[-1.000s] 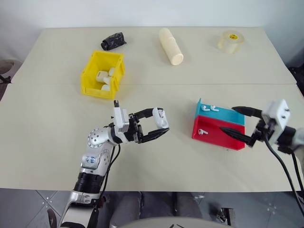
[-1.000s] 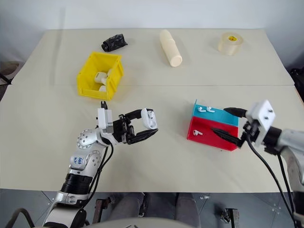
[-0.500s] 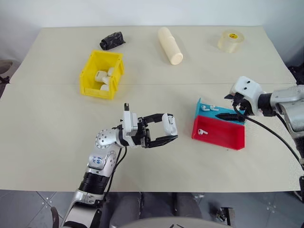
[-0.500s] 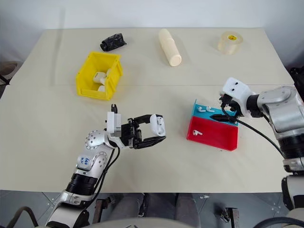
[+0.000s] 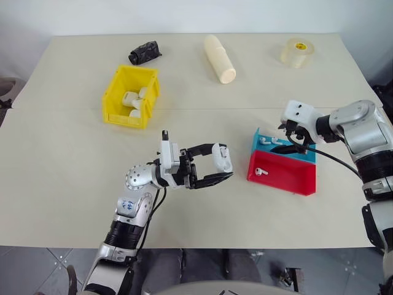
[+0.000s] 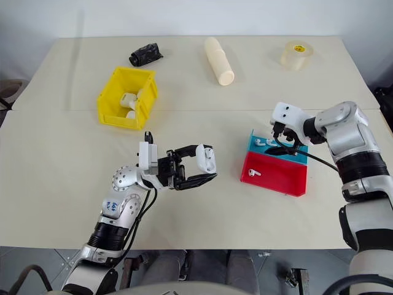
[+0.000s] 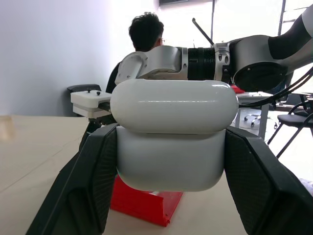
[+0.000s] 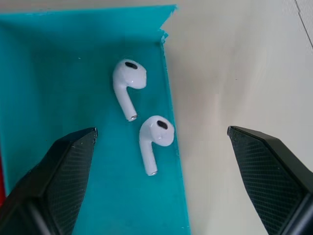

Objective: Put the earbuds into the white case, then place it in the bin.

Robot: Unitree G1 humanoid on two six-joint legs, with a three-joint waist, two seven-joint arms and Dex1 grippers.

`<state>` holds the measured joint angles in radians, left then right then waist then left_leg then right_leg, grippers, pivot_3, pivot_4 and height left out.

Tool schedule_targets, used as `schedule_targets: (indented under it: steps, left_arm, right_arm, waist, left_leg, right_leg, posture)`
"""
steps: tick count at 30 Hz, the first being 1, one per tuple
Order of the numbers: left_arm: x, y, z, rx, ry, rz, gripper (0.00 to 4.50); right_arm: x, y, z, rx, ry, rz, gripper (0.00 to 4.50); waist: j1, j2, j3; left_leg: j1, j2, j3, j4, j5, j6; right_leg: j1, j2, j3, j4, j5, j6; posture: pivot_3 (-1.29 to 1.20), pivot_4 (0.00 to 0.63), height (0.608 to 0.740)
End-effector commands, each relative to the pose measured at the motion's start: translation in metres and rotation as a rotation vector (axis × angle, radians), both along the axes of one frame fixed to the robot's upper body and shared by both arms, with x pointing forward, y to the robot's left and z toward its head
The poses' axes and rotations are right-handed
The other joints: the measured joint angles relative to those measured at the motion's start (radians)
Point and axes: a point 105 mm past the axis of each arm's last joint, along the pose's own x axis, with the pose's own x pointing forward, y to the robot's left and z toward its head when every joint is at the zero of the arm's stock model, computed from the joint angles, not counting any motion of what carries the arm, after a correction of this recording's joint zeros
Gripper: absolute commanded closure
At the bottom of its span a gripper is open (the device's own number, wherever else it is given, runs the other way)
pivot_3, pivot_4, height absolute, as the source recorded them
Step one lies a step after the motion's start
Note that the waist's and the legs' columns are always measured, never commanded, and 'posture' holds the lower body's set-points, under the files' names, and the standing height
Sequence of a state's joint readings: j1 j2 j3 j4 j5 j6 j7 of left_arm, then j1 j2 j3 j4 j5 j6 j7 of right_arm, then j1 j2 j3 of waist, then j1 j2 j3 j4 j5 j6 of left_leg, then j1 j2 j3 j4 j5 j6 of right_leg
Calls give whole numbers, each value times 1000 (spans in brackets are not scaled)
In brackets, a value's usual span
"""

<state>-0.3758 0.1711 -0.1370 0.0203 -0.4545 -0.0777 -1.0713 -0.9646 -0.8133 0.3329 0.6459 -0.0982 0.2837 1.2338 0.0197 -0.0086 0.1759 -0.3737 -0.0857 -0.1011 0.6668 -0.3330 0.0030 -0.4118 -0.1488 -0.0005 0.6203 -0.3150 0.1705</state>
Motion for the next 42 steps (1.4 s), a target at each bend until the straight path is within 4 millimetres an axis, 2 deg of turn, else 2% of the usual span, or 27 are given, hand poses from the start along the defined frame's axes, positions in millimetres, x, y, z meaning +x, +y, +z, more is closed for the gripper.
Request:
schedule_targets:
  steps: [1, 6, 16, 19, 21, 25, 29, 33, 36, 39, 42]
  left_arm:
    - [-1, -1, 8, -23, -34, 1, 1691]
    - [0, -1, 9, -24, -39, 7, 1691]
    - [-1, 1, 8, -19, -39, 14, 1691]
    - [-1, 1, 9, -18, -41, 15, 1691]
    - [-1, 1, 9, -18, -42, 15, 1691]
    - [-1, 1, 10, -17, -41, 13, 1691]
    - [0, 1, 10, -18, -39, 8, 1691]
    - [3, 1, 12, -15, -39, 2, 1691]
    - [10, 3, 14, -16, -38, 11, 1691]
    - [14, 4, 15, -15, -40, 15, 1691]
    - [18, 3, 17, -19, -39, 18, 1691]
  right_arm:
    - [0, -2, -1, -14, 31, 1, 989]
    - [-1, 0, -6, -22, 63, 11, 2630]
    - [1, 2, -11, -18, 67, 10, 2630]
    - [1, 2, -12, -14, 70, 8, 3156]
    - [1, 3, -12, -8, 69, 2, 3767]
    - [2, 5, -6, 11, 35, 7, 3767]
    - [-2, 2, 16, 43, -34, 16, 3767]
    - [-16, 2, 39, 92, -90, 49, 3767]
    - [-36, 21, 64, 323, -112, 78, 3767]
    - [-61, 37, 69, 502, -88, 135, 3767]
    - [-88, 61, 80, 812, -82, 215, 3767]
  waist:
    - [0, 0, 0]
    - [0, 0, 0]
    - [-2, 0, 0]
    - [-4, 0, 0]
    - [-5, 0, 0]
    - [-6, 0, 0]
    - [-8, 0, 0]
    - [-3, 1, 0]
    - [4, 1, 0]
    - [5, 1, 0]
    - [4, 0, 0]
  left_leg:
    - [0, 0, 0, 0, 0, 0]
    - [0, 0, 0, 1, 0, 0]
    - [0, 0, 0, 2, 0, 0]
    - [0, 1, 0, 2, 0, 0]
    - [0, 1, 0, 2, 0, 0]
    - [0, 0, 0, 2, 0, 0]
    - [0, 0, 0, 2, 0, 0]
    - [-1, 0, 0, 1, 0, 0]
    - [-1, 0, -1, 1, 0, 0]
    - [-2, 1, -1, 1, 0, 0]
    - [-2, 1, -2, 1, 0, 0]
  right_leg:
    - [0, 0, 0, 0, 0, 0]
    - [0, 0, 0, 0, 0, 0]
    - [0, 0, 0, 1, 0, 0]
    - [0, 0, 0, 1, 0, 0]
    - [1, 0, 0, 1, 0, 0]
    - [1, 0, 0, 1, 0, 0]
    - [0, 0, 0, 1, 0, 0]
    - [-1, 0, 0, 1, 0, 0]
    - [-1, 0, 0, 1, 0, 0]
    - [0, 0, -2, 1, 0, 0]
    - [1, 0, -3, 1, 0, 0]
  posture:
    - [0, 150, 740]
    - [0, 150, 740]
    - [0, 150, 740]
    - [0, 150, 740]
    - [0, 150, 740]
    - [0, 150, 740]
    - [0, 150, 740]
    - [0, 150, 740]
    - [0, 150, 740]
    - [0, 150, 740]
    - [0, 150, 740]
